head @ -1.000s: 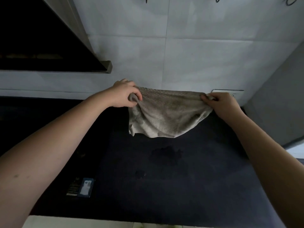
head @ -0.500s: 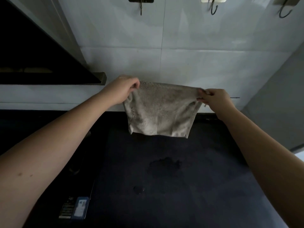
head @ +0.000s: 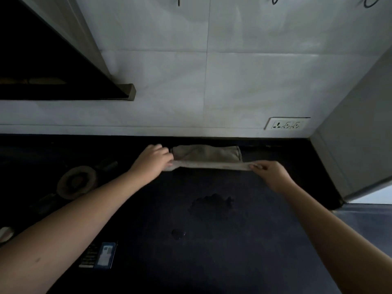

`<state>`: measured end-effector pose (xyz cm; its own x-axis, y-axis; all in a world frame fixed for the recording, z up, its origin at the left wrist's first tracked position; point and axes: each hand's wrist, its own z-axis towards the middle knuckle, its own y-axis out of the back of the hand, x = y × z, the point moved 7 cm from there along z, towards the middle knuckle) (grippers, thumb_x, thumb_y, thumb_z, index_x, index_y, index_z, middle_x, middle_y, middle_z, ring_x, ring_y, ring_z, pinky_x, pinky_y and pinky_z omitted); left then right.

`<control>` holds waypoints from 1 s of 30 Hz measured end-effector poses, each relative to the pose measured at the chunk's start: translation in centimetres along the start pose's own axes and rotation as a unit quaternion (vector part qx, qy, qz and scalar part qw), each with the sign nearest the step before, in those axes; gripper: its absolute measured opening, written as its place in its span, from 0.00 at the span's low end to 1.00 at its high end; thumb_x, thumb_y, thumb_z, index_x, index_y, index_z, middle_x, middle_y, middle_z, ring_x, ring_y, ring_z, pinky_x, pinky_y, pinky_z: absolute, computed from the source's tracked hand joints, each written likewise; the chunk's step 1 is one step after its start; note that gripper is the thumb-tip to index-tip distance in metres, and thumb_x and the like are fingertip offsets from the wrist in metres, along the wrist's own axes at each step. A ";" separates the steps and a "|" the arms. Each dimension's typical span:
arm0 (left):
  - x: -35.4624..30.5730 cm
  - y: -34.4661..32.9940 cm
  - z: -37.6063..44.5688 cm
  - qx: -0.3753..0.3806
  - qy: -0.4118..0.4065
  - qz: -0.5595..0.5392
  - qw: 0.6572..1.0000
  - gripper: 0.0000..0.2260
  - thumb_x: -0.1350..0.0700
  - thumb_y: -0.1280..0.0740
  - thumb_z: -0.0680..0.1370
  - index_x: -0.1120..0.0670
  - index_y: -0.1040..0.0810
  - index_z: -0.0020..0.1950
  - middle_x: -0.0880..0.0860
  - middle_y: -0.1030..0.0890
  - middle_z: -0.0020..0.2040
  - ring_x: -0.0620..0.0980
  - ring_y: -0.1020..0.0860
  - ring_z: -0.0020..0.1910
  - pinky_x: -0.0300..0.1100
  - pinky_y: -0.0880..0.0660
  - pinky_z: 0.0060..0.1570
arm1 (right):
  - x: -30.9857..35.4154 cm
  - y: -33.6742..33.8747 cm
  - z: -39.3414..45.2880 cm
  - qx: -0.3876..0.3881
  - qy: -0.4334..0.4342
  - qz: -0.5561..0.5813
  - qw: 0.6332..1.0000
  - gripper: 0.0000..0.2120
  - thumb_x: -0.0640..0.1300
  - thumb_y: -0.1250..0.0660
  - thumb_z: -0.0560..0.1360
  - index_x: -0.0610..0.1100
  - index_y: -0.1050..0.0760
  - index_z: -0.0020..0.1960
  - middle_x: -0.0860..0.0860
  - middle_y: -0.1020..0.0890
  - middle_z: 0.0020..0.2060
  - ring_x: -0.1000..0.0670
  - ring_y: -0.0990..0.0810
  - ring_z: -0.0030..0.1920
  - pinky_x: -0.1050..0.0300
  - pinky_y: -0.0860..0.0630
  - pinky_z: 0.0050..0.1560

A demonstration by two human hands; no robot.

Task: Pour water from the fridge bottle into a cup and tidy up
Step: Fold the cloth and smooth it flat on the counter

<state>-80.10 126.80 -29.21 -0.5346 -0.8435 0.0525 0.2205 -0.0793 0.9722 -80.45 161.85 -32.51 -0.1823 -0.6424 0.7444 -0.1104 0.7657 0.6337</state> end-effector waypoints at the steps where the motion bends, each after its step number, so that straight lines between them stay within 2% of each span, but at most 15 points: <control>1: -0.2 -1.0 -0.9 0.000 0.012 -0.015 1.000 0.12 0.52 0.37 0.74 0.55 0.19 0.35 0.52 0.25 0.32 0.56 0.24 0.32 0.46 0.29 0.31 | -1.3 -1.0 -0.5 0.015 -0.015 -0.012 1.000 0.07 0.48 0.30 0.76 0.47 0.16 0.51 0.59 0.24 0.25 0.60 0.29 0.27 0.66 0.33 0.28; 4: -0.3 -3.1 -3.2 0.027 0.085 -0.091 0.992 0.02 0.61 0.26 0.73 0.58 0.17 0.41 0.54 0.21 0.38 0.56 0.22 0.35 0.47 0.25 0.33 | -4.5 -3.5 -1.9 0.058 -0.065 -0.032 0.996 0.12 0.52 0.32 0.77 0.45 0.16 0.51 0.50 0.25 0.30 0.53 0.31 0.30 0.58 0.35 0.30; 6: -0.6 -3.7 -4.6 0.067 0.138 -0.138 0.979 0.02 0.60 0.27 0.75 0.58 0.18 0.46 0.54 0.20 0.43 0.55 0.20 0.39 0.47 0.24 0.37 | -6.1 -4.6 -2.9 0.084 -0.085 -0.043 0.992 0.15 0.54 0.34 0.78 0.43 0.18 0.53 0.48 0.24 0.34 0.50 0.30 0.32 0.56 0.35 0.33; 8: -1.0 -4.2 -5.9 0.097 0.161 -0.144 0.972 0.02 0.58 0.29 0.77 0.56 0.20 0.47 0.51 0.19 0.43 0.50 0.21 0.40 0.47 0.24 0.39 | -7.1 -5.1 -3.8 0.092 -0.090 -0.048 0.991 0.16 0.55 0.36 0.78 0.45 0.18 0.53 0.48 0.25 0.33 0.51 0.30 0.33 0.56 0.35 0.35; 11: -1.2 -5.1 -7.3 0.124 0.162 -0.139 0.969 0.08 0.53 0.27 0.76 0.50 0.26 0.43 0.48 0.17 0.42 0.47 0.19 0.38 0.46 0.21 0.37 | -8.1 -5.8 -5.1 0.081 -0.092 -0.051 0.991 0.16 0.57 0.37 0.78 0.45 0.18 0.52 0.44 0.23 0.34 0.51 0.28 0.35 0.56 0.33 0.36; 13: -1.4 -5.8 -8.2 0.153 0.156 -0.157 0.963 0.13 0.52 0.27 0.76 0.46 0.32 0.42 0.47 0.16 0.43 0.46 0.18 0.38 0.44 0.21 0.36 | -8.3 -6.1 -6.0 0.071 -0.085 -0.053 0.992 0.14 0.55 0.37 0.79 0.46 0.19 0.50 0.48 0.25 0.32 0.52 0.29 0.32 0.56 0.34 0.34; 16: -2.1 -6.1 -9.4 0.177 0.142 -0.145 0.963 0.07 0.53 0.29 0.78 0.51 0.26 0.49 0.47 0.18 0.39 0.43 0.22 0.33 0.33 0.31 0.30 | -8.3 -6.8 -7.3 0.060 -0.067 -0.058 0.994 0.08 0.53 0.37 0.80 0.53 0.21 0.48 0.54 0.27 0.29 0.55 0.31 0.30 0.58 0.34 0.33; 17: -2.2 -6.2 -9.9 0.178 0.137 -0.150 0.963 0.08 0.53 0.29 0.78 0.53 0.24 0.55 0.47 0.16 0.43 0.43 0.20 0.36 0.31 0.30 0.33 | -8.2 -7.1 -7.8 0.060 -0.065 -0.062 0.994 0.07 0.53 0.37 0.80 0.55 0.22 0.47 0.55 0.27 0.29 0.55 0.30 0.30 0.60 0.34 0.33; 19: -2.5 -6.6 -11.0 0.178 0.127 -0.178 0.960 0.14 0.54 0.29 0.78 0.53 0.22 0.62 0.48 0.15 0.52 0.44 0.16 0.46 0.35 0.22 0.44 | -8.5 -7.7 -8.8 0.064 -0.064 -0.074 0.993 0.08 0.53 0.37 0.80 0.57 0.23 0.43 0.55 0.27 0.29 0.54 0.29 0.32 0.61 0.34 0.33; 21: -2.8 -7.0 -12.2 0.190 0.115 -0.186 0.957 0.13 0.52 0.29 0.78 0.51 0.20 0.62 0.48 0.15 0.50 0.44 0.17 0.46 0.40 0.21 0.47 | -9.0 -8.3 -9.6 0.067 -0.063 -0.088 0.992 0.10 0.53 0.37 0.80 0.59 0.25 0.39 0.56 0.26 0.30 0.52 0.27 0.35 0.62 0.33 0.34; 23: -3.0 -7.4 -13.2 0.201 0.101 -0.183 0.957 0.10 0.49 0.31 0.79 0.50 0.18 0.59 0.45 0.17 0.41 0.42 0.20 0.38 0.38 0.23 0.41 | -9.6 -8.8 -10.2 0.061 -0.067 -0.084 0.992 0.07 0.52 0.36 0.79 0.55 0.20 0.46 0.55 0.22 0.35 0.52 0.24 0.40 0.60 0.31 0.38; 25: -3.5 -7.6 -14.0 0.200 0.083 -0.180 0.959 0.09 0.48 0.32 0.79 0.50 0.17 0.54 0.44 0.20 0.35 0.40 0.24 0.32 0.37 0.26 0.36 | -10.0 -9.3 -10.9 0.051 -0.067 -0.080 0.993 0.11 0.51 0.35 0.79 0.49 0.19 0.57 0.53 0.19 0.43 0.53 0.23 0.46 0.59 0.31 0.44; 30: -4.4 -8.3 -16.2 0.196 0.063 -0.186 0.961 0.10 0.45 0.34 0.80 0.48 0.16 0.51 0.46 0.19 0.34 0.42 0.22 0.32 0.40 0.24 0.36 | -10.7 -10.1 -12.3 0.039 -0.056 -0.071 0.995 0.13 0.47 0.34 0.79 0.46 0.20 0.62 0.54 0.20 0.52 0.54 0.24 0.56 0.63 0.33 0.52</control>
<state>-66.36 122.62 -41.18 -0.4080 -0.8553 -0.3192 -0.3047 -0.2020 0.9308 -65.36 160.62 -44.32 -0.2663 -0.7400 0.6177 -0.2166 0.6703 0.7097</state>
